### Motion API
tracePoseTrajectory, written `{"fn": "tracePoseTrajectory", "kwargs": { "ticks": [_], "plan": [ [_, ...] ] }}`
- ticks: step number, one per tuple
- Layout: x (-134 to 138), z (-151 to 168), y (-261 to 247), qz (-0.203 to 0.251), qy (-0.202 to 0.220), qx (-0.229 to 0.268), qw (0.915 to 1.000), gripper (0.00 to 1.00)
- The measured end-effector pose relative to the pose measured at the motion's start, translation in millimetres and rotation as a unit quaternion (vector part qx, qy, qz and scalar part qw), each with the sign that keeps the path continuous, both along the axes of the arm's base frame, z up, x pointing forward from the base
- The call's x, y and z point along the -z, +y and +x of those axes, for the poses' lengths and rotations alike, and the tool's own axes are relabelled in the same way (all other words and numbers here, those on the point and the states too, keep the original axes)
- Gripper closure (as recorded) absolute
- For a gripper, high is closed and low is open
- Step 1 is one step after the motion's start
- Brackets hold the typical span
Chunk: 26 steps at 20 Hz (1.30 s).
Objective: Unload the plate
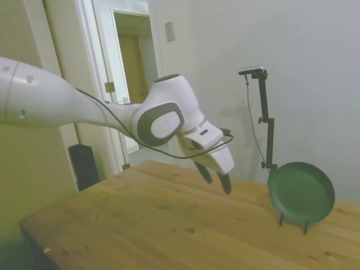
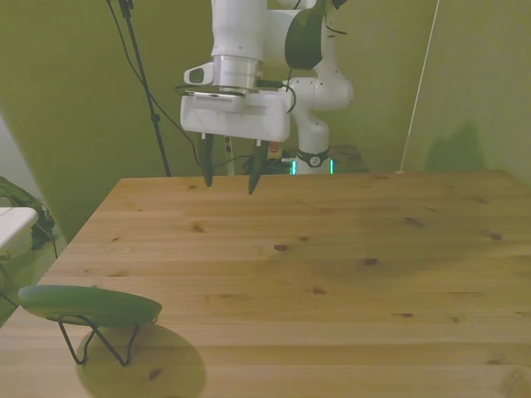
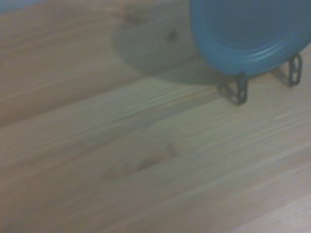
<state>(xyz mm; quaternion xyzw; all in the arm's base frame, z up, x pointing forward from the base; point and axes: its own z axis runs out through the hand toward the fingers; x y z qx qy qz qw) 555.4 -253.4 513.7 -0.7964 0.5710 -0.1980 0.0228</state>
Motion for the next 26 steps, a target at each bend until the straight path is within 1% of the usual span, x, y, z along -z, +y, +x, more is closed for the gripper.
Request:
{"fn": "tracePoseTrajectory", "kwargs": {
  "ticks": [4, 5, 6, 7, 8, 12, 17, 21, 26],
  "plan": [
    [-2, 26, -32, -0.017, -0.009, 0.021, 0.9996, 0.00],
    [-2, 31, -34, -0.017, -0.009, 0.022, 0.9996, 0.00],
    [-8, 38, -31, -0.016, -0.010, 0.019, 0.9997, 0.00],
    [-8, 39, -30, -0.016, -0.012, 0.018, 0.9996, 0.00],
    [-8, 41, -28, -0.017, -0.022, 0.017, 0.9995, 0.00],
    [-3, 58, -13, -0.008, -0.090, 0.038, 0.9952, 0.00],
    [1, 86, -21, -0.002, -0.141, 0.068, 0.9876, 0.00],
    [5, 112, -36, -0.014, -0.167, 0.080, 0.9826, 0.00],
    [20, 136, -49, -0.036, -0.189, 0.075, 0.9783, 0.00]
  ]
}}
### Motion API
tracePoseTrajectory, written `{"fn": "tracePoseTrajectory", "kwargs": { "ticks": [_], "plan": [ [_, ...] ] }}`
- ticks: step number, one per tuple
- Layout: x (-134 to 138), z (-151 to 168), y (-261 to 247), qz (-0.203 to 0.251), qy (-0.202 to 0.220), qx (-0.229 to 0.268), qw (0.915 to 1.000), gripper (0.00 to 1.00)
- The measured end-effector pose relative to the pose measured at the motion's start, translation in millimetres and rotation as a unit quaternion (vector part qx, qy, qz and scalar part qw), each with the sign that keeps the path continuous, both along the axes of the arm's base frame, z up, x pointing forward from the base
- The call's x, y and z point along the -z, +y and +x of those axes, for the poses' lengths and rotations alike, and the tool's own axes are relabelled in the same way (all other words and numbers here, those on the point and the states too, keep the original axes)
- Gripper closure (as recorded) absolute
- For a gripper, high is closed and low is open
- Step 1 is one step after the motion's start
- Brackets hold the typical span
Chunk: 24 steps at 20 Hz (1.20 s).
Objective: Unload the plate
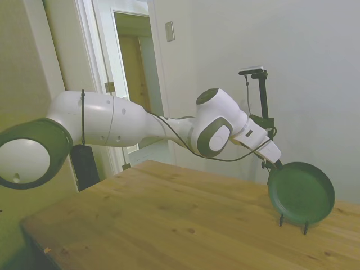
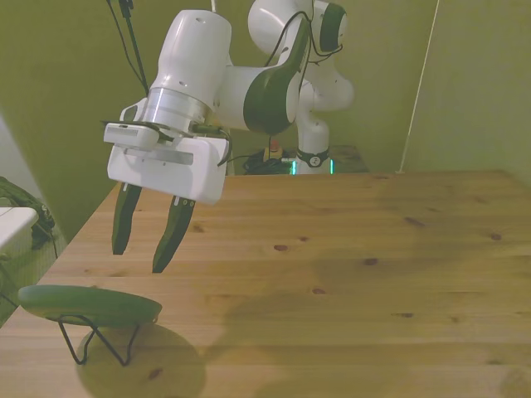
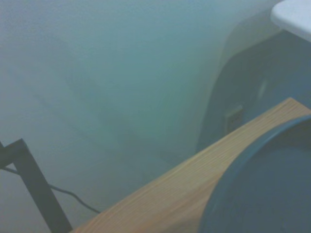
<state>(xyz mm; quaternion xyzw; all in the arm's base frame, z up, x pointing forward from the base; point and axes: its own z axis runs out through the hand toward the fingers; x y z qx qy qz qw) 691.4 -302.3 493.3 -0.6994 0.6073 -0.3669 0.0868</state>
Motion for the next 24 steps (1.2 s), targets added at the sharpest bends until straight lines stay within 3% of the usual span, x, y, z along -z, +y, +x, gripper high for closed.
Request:
{"fn": "tracePoseTrajectory", "kwargs": {
  "ticks": [12, 13, 24],
  "plan": [
    [45, 27, -29, -0.019, 0.010, 0.003, 0.9998, 0.00],
    [46, 28, -28, -0.019, 0.010, 0.002, 0.9998, 1.00],
    [49, 36, -16, -0.009, 0.007, -0.013, 0.9999, 1.00]
  ]
}}
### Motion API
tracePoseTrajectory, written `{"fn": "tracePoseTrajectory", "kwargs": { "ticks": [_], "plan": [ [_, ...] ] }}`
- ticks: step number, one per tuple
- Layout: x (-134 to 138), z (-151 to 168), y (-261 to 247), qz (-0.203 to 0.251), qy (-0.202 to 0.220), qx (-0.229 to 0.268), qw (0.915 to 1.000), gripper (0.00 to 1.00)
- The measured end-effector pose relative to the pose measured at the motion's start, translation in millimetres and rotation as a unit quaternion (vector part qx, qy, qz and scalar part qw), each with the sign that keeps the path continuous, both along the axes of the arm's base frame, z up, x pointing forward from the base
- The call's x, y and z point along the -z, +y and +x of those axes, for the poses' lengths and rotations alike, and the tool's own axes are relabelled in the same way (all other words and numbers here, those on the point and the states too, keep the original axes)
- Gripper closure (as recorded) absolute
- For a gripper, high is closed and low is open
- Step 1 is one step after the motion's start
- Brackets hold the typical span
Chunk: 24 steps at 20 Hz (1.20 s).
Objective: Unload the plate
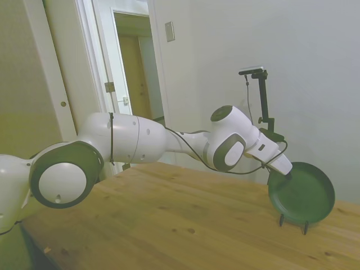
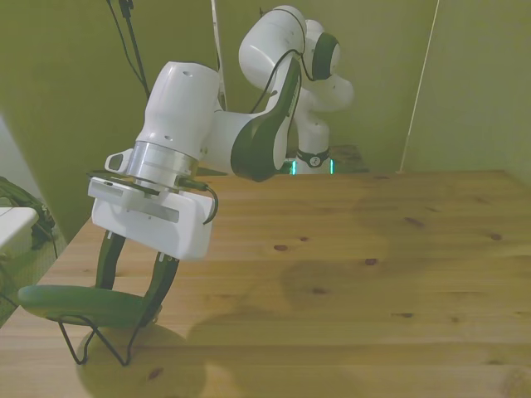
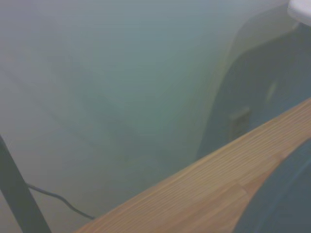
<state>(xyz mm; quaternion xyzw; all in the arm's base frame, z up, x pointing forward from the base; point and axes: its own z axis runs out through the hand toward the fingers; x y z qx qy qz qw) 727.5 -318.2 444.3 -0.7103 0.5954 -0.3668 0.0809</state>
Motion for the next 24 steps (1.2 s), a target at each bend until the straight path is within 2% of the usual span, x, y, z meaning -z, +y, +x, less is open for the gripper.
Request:
{"fn": "tracePoseTrajectory", "kwargs": {
  "ticks": [24],
  "plan": [
    [-6.7, 2.4, 8.8, 0.002, -0.005, -0.010, 0.9999, 1.00]
  ]
}}
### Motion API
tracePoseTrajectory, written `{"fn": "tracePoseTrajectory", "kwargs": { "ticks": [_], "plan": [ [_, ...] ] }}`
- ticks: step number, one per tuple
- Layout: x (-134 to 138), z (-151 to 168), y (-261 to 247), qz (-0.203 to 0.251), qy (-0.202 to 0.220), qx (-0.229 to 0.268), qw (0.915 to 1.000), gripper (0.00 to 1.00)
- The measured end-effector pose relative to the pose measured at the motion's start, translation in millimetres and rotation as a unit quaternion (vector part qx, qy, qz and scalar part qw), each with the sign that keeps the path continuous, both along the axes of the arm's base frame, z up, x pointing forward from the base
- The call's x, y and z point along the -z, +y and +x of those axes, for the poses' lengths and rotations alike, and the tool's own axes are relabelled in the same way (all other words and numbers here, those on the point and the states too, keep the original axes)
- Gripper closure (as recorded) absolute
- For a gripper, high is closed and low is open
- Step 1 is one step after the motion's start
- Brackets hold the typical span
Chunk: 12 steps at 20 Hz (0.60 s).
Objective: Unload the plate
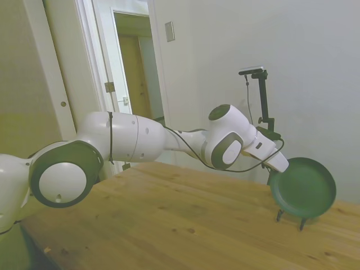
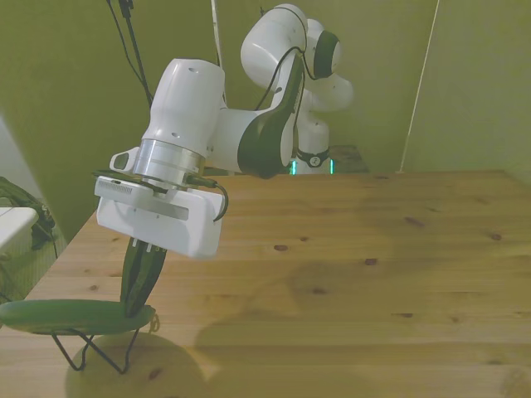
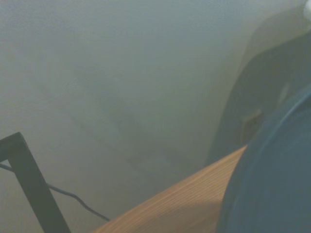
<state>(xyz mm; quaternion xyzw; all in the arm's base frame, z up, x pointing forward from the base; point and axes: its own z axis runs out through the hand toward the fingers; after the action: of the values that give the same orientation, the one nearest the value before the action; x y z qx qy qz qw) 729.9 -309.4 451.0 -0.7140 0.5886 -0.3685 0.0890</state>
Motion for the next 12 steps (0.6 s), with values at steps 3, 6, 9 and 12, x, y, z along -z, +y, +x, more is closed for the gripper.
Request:
{"fn": "tracePoseTrajectory", "kwargs": {
  "ticks": [3, 6, 9, 12],
  "plan": [
    [-7, 0, 2, 0.000, -0.004, -0.001, 1.0000, 1.00],
    [-15, 0, 5, 0.000, -0.010, -0.004, 0.9999, 1.00],
    [-31, 0, 15, 0.002, -0.020, -0.010, 0.9998, 1.00],
    [-59, -4, 34, 0.010, -0.021, -0.022, 0.9995, 1.00]
  ]
}}
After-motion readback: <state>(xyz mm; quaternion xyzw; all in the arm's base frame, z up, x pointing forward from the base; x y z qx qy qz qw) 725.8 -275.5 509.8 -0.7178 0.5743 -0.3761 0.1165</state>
